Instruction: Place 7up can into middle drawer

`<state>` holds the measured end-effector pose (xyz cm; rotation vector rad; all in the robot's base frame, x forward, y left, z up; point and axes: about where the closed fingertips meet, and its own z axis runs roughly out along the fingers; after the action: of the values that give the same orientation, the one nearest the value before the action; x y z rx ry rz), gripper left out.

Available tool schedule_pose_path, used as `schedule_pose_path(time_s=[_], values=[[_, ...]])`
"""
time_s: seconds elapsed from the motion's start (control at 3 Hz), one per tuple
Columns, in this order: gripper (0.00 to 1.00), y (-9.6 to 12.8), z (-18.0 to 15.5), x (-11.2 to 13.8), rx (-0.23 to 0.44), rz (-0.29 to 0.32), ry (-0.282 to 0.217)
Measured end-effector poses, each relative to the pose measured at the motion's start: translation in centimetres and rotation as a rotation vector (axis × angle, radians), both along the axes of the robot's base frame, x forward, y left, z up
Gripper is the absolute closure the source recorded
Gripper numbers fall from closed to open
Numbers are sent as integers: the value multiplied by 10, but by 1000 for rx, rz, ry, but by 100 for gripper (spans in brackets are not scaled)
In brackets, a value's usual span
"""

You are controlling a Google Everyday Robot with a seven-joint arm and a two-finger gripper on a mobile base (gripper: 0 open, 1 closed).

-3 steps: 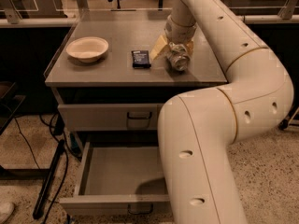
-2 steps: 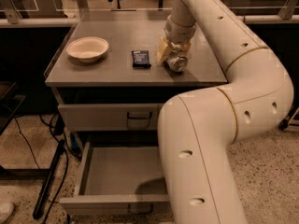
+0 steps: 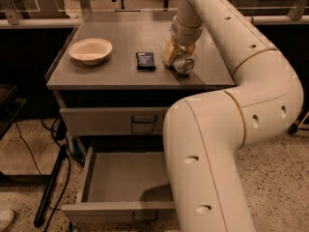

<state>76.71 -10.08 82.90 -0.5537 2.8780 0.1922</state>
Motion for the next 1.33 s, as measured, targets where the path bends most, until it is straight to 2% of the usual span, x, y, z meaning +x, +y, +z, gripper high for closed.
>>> schedule_pose_path(time_s=[0.33, 0.67, 1.0, 1.33], values=[[100, 2, 4, -4, 66, 34, -6], [100, -6, 24, -17, 152, 74, -25], [100, -12, 48, -28, 216, 119, -68], [100, -8, 46, -23, 219, 121, -79]])
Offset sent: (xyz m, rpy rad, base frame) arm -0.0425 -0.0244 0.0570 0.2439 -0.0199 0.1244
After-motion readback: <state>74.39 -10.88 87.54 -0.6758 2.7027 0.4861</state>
